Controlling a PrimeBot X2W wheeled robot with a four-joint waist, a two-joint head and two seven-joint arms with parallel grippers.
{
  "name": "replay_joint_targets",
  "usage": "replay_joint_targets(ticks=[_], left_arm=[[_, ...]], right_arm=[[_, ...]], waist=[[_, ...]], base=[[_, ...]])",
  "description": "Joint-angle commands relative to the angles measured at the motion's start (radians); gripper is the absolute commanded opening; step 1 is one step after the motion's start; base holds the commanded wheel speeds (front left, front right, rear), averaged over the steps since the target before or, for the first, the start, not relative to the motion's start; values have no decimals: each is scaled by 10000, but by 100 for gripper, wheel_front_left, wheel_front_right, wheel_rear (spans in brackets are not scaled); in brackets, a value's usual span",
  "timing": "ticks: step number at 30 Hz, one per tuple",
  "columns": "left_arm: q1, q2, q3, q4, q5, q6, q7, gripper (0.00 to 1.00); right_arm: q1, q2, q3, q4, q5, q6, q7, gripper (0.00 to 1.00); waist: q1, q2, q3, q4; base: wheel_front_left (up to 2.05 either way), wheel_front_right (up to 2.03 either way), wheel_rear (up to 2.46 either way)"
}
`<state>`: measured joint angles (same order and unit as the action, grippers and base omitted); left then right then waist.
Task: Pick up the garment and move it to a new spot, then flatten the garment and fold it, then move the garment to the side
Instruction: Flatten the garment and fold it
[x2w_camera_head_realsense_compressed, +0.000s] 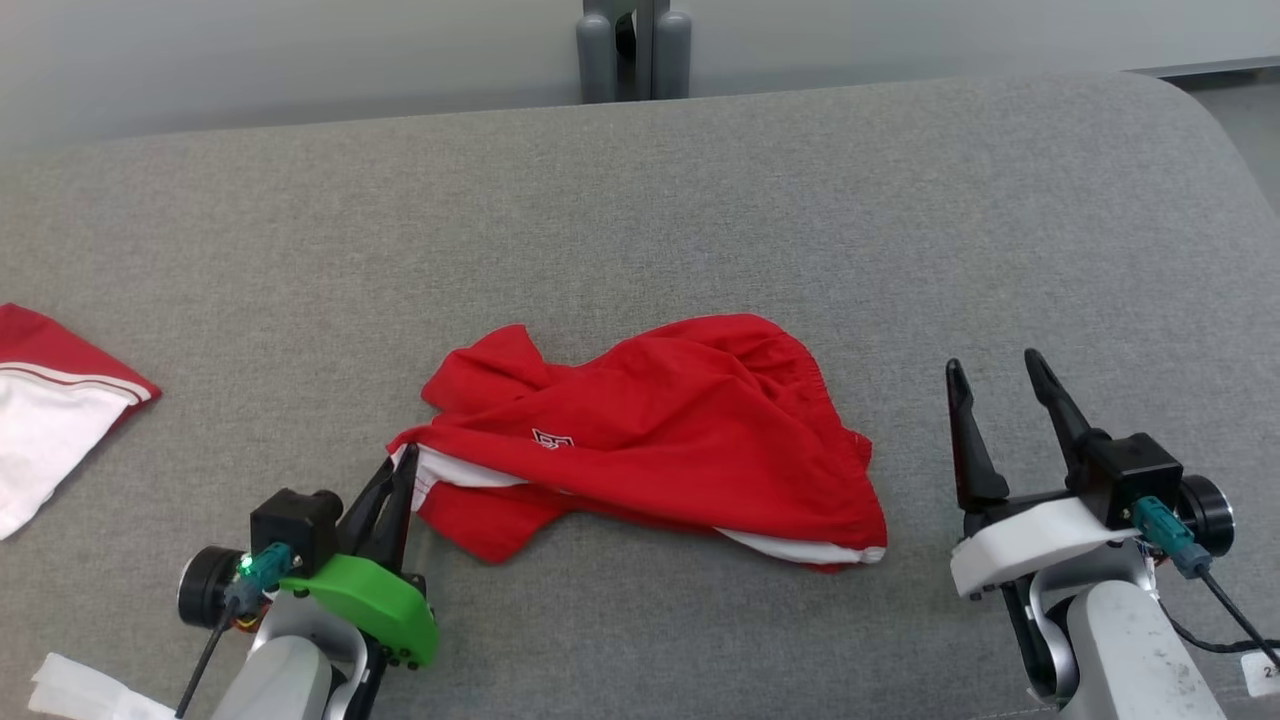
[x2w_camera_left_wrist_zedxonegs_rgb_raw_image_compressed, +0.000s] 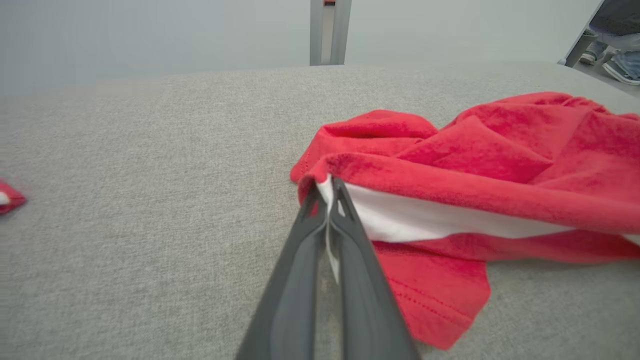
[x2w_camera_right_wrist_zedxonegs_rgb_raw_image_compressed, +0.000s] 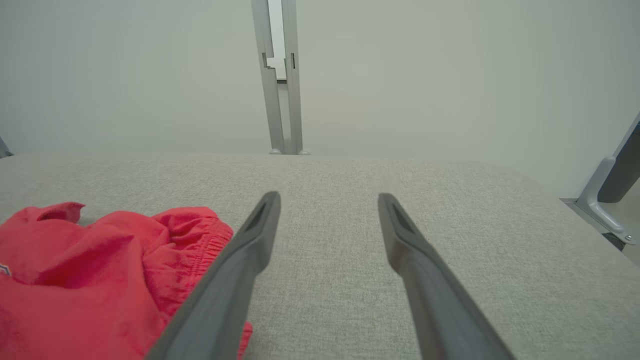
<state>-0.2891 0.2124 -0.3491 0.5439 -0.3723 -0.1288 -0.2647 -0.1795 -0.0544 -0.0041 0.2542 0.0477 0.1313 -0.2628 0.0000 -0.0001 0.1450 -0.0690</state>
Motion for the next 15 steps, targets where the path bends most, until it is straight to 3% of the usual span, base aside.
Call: replay_joint_targets(ticks=[1,6,10,15], left_arm=[[-20,-10,185,222,140,-29,5,100],[427,-343,924,327,608,225,5,100],[1084,-783,1731,-390,1196,629,5,100],[1961,-1265,2424,-1346,1733,768,5,100]], right_arm=[[147,10,75,60,32,-10,-29,100],[298,23,171,26,58,-11,-29,100],[382,26,170,-89,153,-11,-29,100],[723,28,281,-127,357,-11,-29,100]], waist=[[0,1,-62,-66],[0,1,-91,-98],[0,1,-145,-37],[0,1,-296,52]], base=[[0,0,0],[0,0,0],[0,0,0],[0,0,0]])
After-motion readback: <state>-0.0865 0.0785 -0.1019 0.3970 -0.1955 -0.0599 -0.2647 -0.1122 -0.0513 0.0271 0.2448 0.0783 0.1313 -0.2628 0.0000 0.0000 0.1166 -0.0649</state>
